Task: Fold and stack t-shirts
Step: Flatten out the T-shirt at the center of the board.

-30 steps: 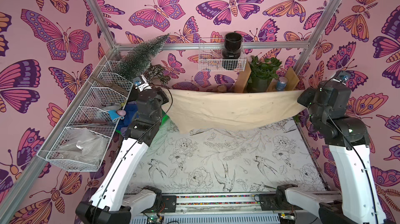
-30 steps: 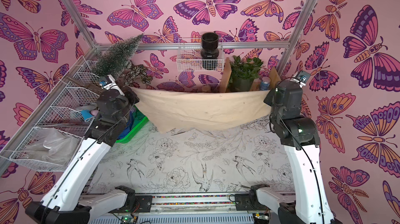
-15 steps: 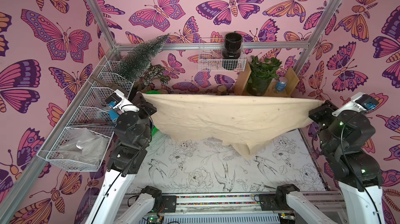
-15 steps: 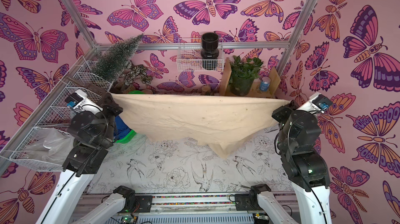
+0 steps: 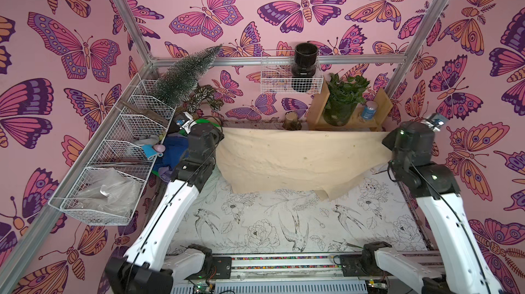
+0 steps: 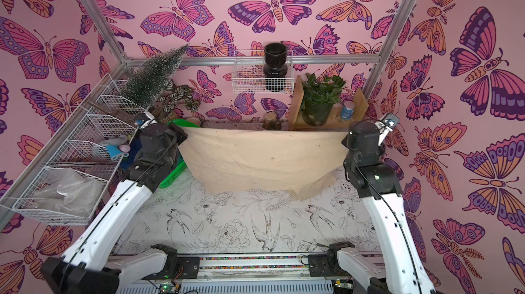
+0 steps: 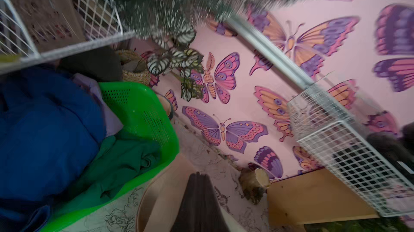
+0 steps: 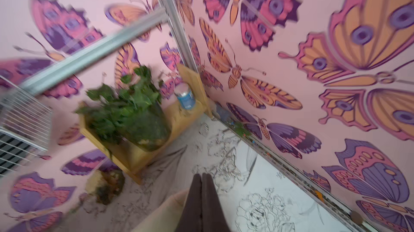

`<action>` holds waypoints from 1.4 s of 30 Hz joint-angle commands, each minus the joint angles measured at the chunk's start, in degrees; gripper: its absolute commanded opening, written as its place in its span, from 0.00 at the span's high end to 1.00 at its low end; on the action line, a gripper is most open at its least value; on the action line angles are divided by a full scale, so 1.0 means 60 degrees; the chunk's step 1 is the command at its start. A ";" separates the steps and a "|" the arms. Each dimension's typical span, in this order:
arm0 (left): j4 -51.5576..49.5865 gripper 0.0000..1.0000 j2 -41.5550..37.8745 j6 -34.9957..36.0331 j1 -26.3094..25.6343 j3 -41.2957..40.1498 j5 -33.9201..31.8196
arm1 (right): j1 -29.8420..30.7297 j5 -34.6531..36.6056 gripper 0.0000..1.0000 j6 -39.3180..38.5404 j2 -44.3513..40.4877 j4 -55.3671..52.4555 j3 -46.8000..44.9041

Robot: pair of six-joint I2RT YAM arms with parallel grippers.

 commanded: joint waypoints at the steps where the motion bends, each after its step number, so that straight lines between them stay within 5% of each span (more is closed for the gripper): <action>1: -0.0365 1.00 0.2074 -0.0196 0.0243 0.0375 0.0894 | -0.0172 0.0223 1.00 0.0422 0.1207 -0.0047 -0.0348; 6: -0.0169 1.00 0.5366 0.0913 0.0365 0.2179 0.0840 | -0.0268 0.0361 1.00 0.0213 0.3101 0.0386 0.0230; 11: 0.0090 1.00 0.7050 0.1497 0.0398 0.3921 0.0346 | -0.0258 0.0382 1.00 0.0289 0.4016 0.0343 0.0841; 16: -0.0151 1.00 0.7476 0.1621 0.0386 0.4747 0.0518 | -0.0255 -0.0317 0.57 0.0347 0.3734 0.0016 0.1036; 17: -0.0360 0.93 0.7413 0.1565 0.0353 0.4783 0.0544 | -0.0254 -0.0450 0.50 0.0272 0.3496 0.0100 0.0911; 20: -0.0463 0.85 0.6832 0.1529 0.0240 0.4200 0.0749 | -0.0248 -0.0794 0.31 0.0259 0.2720 0.0252 0.0549; 24: -0.0457 0.64 0.5753 0.1553 -0.0105 0.2855 0.0931 | -0.0252 -0.1422 0.27 0.0559 0.1724 -0.0029 0.0150; 35: -0.1137 0.60 0.2404 -0.0676 -0.1857 -0.2235 0.0574 | -0.0255 -0.2143 0.24 0.0529 0.1096 -0.1779 -0.0332; 42: -0.1487 0.60 0.1606 -0.1805 -0.1897 -0.4046 0.0624 | -0.0255 -0.2415 0.16 0.0216 0.1813 -0.2266 0.0260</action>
